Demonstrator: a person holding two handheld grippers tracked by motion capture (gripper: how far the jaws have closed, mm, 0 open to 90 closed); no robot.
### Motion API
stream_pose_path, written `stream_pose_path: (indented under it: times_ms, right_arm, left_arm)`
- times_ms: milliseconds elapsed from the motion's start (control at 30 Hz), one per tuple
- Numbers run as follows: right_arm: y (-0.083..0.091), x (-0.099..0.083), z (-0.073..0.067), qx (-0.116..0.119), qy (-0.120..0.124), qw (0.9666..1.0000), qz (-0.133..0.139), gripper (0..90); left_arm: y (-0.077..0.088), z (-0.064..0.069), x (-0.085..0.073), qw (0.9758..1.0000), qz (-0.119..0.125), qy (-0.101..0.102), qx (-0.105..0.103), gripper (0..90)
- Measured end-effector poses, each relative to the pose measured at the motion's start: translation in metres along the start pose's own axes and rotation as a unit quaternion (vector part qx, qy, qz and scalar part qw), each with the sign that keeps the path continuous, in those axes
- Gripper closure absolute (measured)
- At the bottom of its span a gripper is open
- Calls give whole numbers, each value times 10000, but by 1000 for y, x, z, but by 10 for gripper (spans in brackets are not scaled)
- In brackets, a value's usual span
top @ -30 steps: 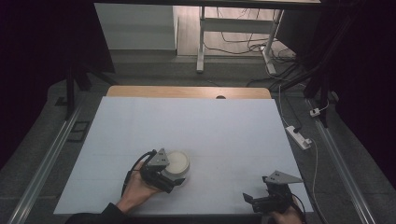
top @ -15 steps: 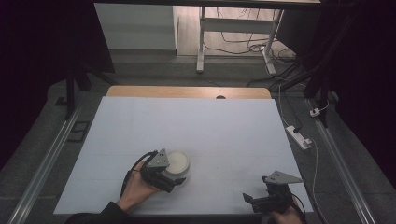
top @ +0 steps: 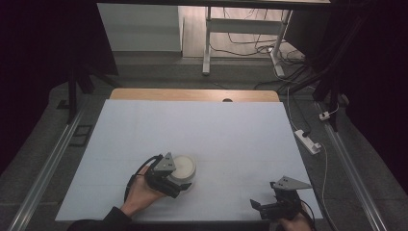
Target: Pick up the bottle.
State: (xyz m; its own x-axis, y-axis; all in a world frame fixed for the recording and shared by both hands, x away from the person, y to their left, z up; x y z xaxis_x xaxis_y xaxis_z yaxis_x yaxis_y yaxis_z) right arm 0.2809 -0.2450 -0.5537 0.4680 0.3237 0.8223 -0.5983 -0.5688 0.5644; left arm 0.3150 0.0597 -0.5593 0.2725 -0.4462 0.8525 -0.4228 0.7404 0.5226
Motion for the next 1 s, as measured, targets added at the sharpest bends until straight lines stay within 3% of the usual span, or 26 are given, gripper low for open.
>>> stream_pose_path:
  times_ms: [500, 1000]
  right_arm:
    - [0, 0, 0, 21, -34, 10000, 7, 0]
    - [0, 0, 0, 30, -19, 10000, 12, 0]
  left_arm:
    - [16, -8, 24, 9998, 179, 28, 53, 70]
    - [16, -13, 50, 9998, 189, -3, -22, 71]
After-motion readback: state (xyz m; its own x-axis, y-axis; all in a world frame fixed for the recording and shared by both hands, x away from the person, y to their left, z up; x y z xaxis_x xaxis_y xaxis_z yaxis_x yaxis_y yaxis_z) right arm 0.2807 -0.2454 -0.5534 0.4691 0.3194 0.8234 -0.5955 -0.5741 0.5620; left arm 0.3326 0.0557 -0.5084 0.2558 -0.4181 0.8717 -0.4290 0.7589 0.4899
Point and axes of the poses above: each handheld gripper's, and its own axes: y roughly backward along the jaws, x roughly out of its top, z roughly to its right, the point moved 8 cm from there along -y, roughly forward along the jaws, and after that the axes turned 8 degrees about z, right-handed, at the moved point
